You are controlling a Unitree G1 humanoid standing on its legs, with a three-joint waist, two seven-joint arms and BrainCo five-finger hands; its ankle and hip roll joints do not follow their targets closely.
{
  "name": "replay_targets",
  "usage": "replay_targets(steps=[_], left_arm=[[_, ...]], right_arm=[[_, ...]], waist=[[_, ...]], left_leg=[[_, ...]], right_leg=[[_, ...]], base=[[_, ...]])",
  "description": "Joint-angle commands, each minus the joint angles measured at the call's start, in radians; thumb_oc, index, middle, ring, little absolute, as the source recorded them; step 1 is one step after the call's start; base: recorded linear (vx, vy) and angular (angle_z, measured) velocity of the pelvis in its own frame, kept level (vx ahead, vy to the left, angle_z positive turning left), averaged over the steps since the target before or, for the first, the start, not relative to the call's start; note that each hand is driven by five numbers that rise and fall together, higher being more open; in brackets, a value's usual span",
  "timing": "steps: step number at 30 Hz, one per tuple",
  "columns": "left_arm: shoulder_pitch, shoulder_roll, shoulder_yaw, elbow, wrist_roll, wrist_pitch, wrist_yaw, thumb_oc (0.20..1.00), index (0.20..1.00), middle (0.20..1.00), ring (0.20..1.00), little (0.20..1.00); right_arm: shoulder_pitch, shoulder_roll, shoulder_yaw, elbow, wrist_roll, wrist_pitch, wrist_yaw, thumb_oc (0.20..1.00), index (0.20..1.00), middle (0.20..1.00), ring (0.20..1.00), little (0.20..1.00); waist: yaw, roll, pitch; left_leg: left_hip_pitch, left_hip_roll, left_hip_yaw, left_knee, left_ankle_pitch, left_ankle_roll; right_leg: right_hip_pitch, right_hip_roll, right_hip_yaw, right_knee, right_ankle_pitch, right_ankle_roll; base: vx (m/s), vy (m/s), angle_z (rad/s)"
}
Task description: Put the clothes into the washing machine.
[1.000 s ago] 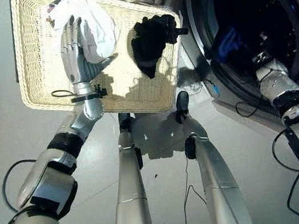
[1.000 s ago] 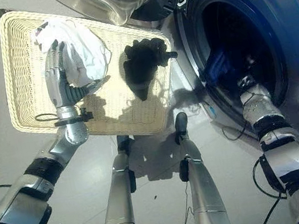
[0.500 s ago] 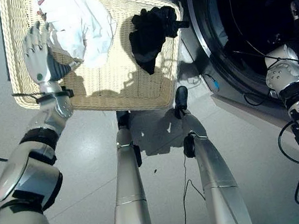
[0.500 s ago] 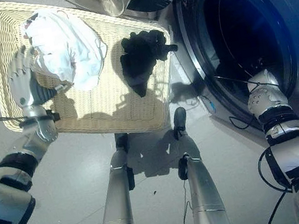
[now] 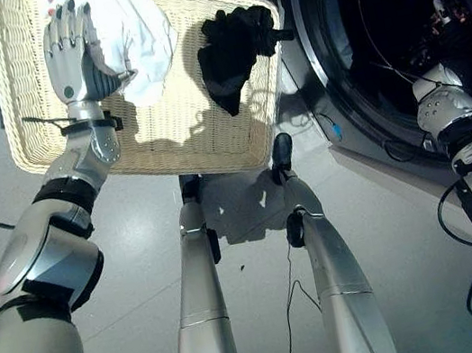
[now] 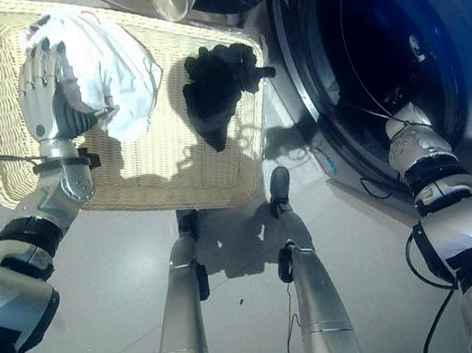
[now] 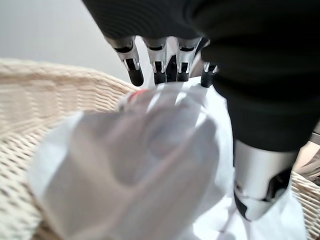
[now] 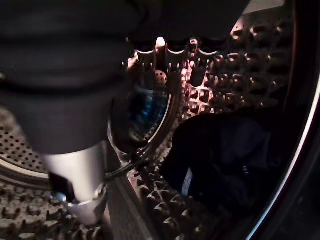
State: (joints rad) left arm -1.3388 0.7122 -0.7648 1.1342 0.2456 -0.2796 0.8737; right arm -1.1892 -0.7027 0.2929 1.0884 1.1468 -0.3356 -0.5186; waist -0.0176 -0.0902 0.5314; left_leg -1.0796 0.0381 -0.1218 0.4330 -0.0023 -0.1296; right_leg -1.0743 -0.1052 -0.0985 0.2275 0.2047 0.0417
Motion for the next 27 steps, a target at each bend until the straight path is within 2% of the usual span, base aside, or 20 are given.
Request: replay_targets(steps=[1,2,3,8,10,11,12,13,16,19,27], left_arm=[[-0.076,-0.008,0.006,0.064,-0.064,0.008,-0.113,1.0,1.0,1.0,1.0,1.0],[-0.072,-0.011,0.002,0.07,-0.064,0.01,-0.131,1.0,1.0,1.0,1.0,1.0],[-0.079,-0.017,-0.009,0.088,-0.066,0.035,-0.196,1.0,1.0,1.0,1.0,1.0],[-0.076,-0.021,-0.04,0.131,-0.089,0.113,-0.29,1.0,1.0,1.0,1.0,1.0],[-0.083,-0.024,-0.048,0.156,-0.12,0.165,-0.359,1.0,1.0,1.0,1.0,1.0],[-0.081,-0.024,-0.049,0.165,-0.127,0.189,-0.398,0.931,0.931,0.931,0.931,0.931],[-0.078,-0.026,-0.049,0.175,-0.143,0.227,-0.448,0.47,0.47,0.47,0.47,0.47],[-0.074,-0.027,-0.049,0.182,-0.15,0.243,-0.47,0.2,0.2,0.2,0.2,0.2],[-0.06,-0.026,-0.049,0.198,-0.173,0.273,-0.53,0.2,0.2,0.2,0.2,0.2],[-0.065,-0.026,-0.035,0.214,-0.18,0.275,-0.561,0.2,0.2,0.2,0.2,0.2],[-0.044,-0.04,0.002,0.228,-0.226,0.248,-0.583,0.2,0.2,0.2,0.2,0.2]], right_arm=[[-0.028,-0.096,0.032,0.03,-0.003,-0.017,0.053,1.0,1.0,1.0,1.0,1.0],[-0.02,-0.089,0.033,0.028,-0.005,-0.018,0.06,1.0,1.0,1.0,1.0,1.0],[-0.013,-0.078,0.033,0.026,0.003,-0.026,0.077,1.0,1.0,1.0,1.0,1.0],[-0.005,-0.059,0.035,0.004,0.019,-0.045,0.133,1.0,1.0,1.0,1.0,1.0],[-0.005,-0.05,0.04,-0.006,0.005,-0.07,0.161,1.0,1.0,1.0,1.0,1.0],[-0.002,-0.047,0.039,-0.015,-0.001,-0.078,0.176,1.0,1.0,1.0,1.0,1.0],[-0.001,-0.047,0.04,-0.027,-0.012,-0.086,0.185,1.0,1.0,1.0,1.0,1.0],[0.002,-0.041,0.038,-0.039,-0.021,-0.091,0.191,1.0,1.0,1.0,1.0,1.0],[0.011,-0.037,0.038,-0.078,-0.027,-0.101,0.218,1.0,1.0,1.0,1.0,1.0],[0.012,-0.031,0.035,-0.108,-0.043,-0.108,0.229,1.0,1.0,1.0,1.0,1.0],[0.035,0.011,0.036,-0.193,-0.082,-0.115,0.236,1.0,1.0,1.0,1.0,1.0]], waist=[[-0.004,-0.001,-0.011],[-0.003,-0.002,-0.011],[-0.008,-0.004,-0.011],[-0.019,-0.005,-0.011],[-0.025,-0.001,-0.011],[-0.028,0.0,-0.011],[-0.031,0.002,-0.011],[-0.033,0.004,-0.011],[-0.038,0.008,-0.011],[-0.045,0.01,-0.011],[-0.05,0.021,-0.011]], left_leg=[[0.082,-0.055,0.037,-0.187,0.075,0.043],[0.091,-0.053,0.038,-0.187,0.065,0.043],[0.088,-0.053,0.04,-0.187,0.065,0.042],[0.087,-0.05,0.049,-0.199,0.068,0.042],[0.087,-0.048,0.054,-0.205,0.07,0.04],[0.085,-0.048,0.055,-0.204,0.07,0.04],[0.085,-0.048,0.058,-0.206,0.071,0.039],[0.085,-0.049,0.06,-0.207,0.073,0.038],[0.087,-0.045,0.068,-0.214,0.078,0.038],[0.08,-0.045,0.074,-0.215,0.085,0.038],[0.078,-0.044,0.084,-0.223,0.092,0.034]], right_leg=[[0.036,0.093,-0.055,0.087,-0.076,0.104],[0.045,0.095,-0.054,0.088,-0.084,0.106],[0.042,0.097,-0.053,0.085,-0.083,0.106],[0.038,0.104,-0.046,0.073,-0.078,0.106],[0.035,0.104,-0.043,0.068,-0.079,0.105],[0.033,0.103,-0.041,0.068,-0.08,0.104],[0.032,0.104,-0.039,0.067,-0.081,0.103],[0.031,0.105,-0.037,0.067,-0.082,0.103],[0.03,0.108,-0.03,0.067,-0.086,0.1],[0.021,0.108,-0.027,0.068,-0.085,0.097],[0.012,0.109,-0.018,0.07,-0.091,0.092]], base=[[0.0,0.0,0.0],[0.0,0.0,0.0],[0.0,0.0,0.0],[0.0,0.007,0.0],[0.0,0.054,-0.02],[0.0,0.061,-0.03],[0.0,0.052,-0.04],[0.0,0.05,-0.03],[0.0,0.045,-0.03],[0.0,0.012,-0.01],[0.0,0.012,-0.02]])
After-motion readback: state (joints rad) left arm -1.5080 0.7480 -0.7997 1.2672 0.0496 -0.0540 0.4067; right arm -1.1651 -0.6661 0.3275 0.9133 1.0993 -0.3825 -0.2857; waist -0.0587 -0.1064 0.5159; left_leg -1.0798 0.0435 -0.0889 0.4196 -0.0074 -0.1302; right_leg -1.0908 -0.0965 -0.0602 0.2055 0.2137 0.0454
